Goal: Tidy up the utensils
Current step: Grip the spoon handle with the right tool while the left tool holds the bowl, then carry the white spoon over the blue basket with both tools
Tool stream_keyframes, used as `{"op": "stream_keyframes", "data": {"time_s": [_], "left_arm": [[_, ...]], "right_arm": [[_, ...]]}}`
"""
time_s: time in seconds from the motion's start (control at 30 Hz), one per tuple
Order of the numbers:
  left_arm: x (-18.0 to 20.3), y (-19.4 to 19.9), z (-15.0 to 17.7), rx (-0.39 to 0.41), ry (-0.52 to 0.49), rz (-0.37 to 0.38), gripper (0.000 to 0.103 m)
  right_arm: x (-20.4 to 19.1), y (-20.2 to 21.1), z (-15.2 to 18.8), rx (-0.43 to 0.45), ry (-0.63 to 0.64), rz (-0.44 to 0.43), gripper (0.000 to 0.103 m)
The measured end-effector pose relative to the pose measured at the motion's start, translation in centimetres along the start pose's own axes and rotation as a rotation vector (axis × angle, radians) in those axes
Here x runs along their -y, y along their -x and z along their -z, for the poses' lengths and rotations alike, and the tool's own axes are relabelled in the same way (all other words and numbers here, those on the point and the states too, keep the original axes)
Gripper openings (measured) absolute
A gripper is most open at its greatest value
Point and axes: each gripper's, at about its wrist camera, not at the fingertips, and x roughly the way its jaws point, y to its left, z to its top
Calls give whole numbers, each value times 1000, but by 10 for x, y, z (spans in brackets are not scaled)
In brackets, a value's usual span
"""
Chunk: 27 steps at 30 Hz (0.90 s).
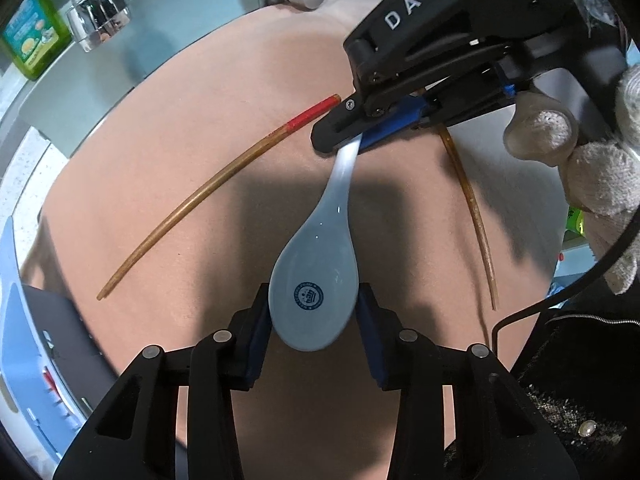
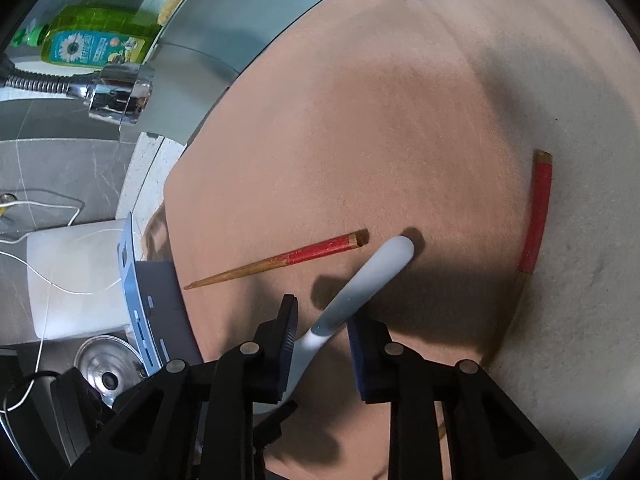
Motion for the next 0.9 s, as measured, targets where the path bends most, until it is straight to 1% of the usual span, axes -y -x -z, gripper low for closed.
{"op": "stream_keyframes", "data": {"time_s": [0.1,0.33,0.57,0.67,0.77,0.9], "left_arm": [[1,3,-1,10,10,10,39],[-1,8,1,31,29,21,39],[-6,22,5,69,54,23,39],[-4,29,13,89,72,15,39],[-13,38,21,120,105,11,39],[-20,59,37,161,158,-3,39]], "right_arm": [[0,-1,0,5,-3,1,15],[-2,4,2,19,-3,-17,14],[-11,15,3,33,13,-40,12],[-18,20,4,38,27,-51,12],[-31,25,5,42,55,-61,11],[-54,29,8,43,108,-76,11]]}}
